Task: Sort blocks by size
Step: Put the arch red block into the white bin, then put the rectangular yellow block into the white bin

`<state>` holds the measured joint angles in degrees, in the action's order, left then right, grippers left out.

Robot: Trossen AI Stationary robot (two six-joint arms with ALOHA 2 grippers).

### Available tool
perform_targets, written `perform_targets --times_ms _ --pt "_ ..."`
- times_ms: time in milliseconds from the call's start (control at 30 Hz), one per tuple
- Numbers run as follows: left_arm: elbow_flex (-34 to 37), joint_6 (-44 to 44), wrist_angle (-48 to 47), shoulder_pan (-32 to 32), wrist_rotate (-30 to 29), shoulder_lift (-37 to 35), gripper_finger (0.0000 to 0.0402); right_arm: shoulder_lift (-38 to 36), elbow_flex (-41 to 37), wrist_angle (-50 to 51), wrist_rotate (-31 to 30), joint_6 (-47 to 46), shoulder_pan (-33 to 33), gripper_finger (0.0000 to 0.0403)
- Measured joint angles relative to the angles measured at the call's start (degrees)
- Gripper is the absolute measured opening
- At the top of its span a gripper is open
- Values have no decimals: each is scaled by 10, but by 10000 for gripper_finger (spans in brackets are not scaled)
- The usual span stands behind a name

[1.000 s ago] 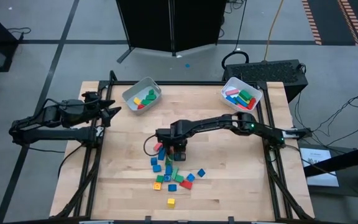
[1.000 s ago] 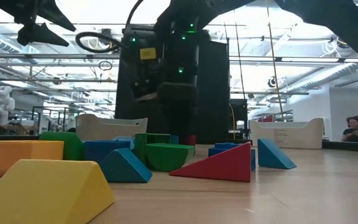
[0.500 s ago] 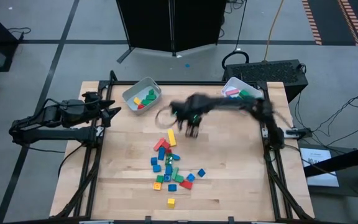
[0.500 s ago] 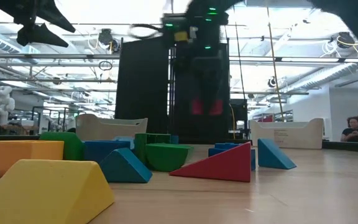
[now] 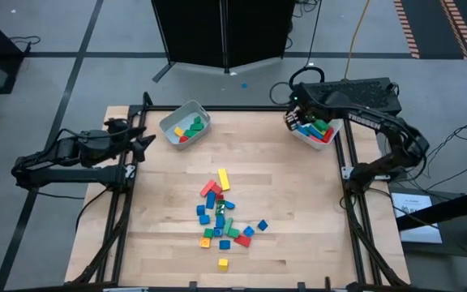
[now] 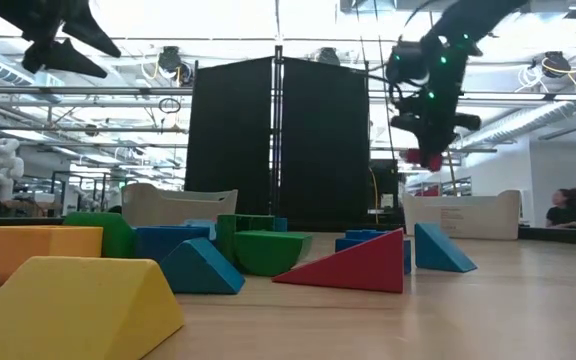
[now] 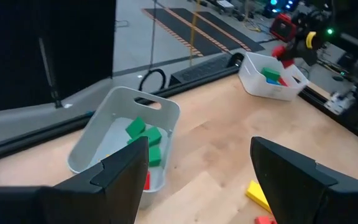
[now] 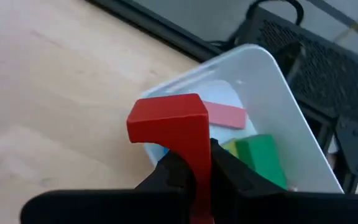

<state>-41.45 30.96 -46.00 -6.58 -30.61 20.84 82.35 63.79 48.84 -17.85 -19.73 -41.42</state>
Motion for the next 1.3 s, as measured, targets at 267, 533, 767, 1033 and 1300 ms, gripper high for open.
perform_targets --times_ms 267,533,767,1033,1300 --pt "0 -2 0 0 -31 0 281 43 -13 -24 2 31 -73 21" --pt "0 2 0 0 -31 0 281 59 -11 -53 46 57 -79 146" --pt "0 3 0 0 -31 0 281 58 17 -45 110 45 -72 254" --pt "0 3 0 0 -31 0 281 51 23 -222 281 -10 107 249" --pt "0 5 0 0 -29 0 281 140 23 -382 138 -142 286 247"
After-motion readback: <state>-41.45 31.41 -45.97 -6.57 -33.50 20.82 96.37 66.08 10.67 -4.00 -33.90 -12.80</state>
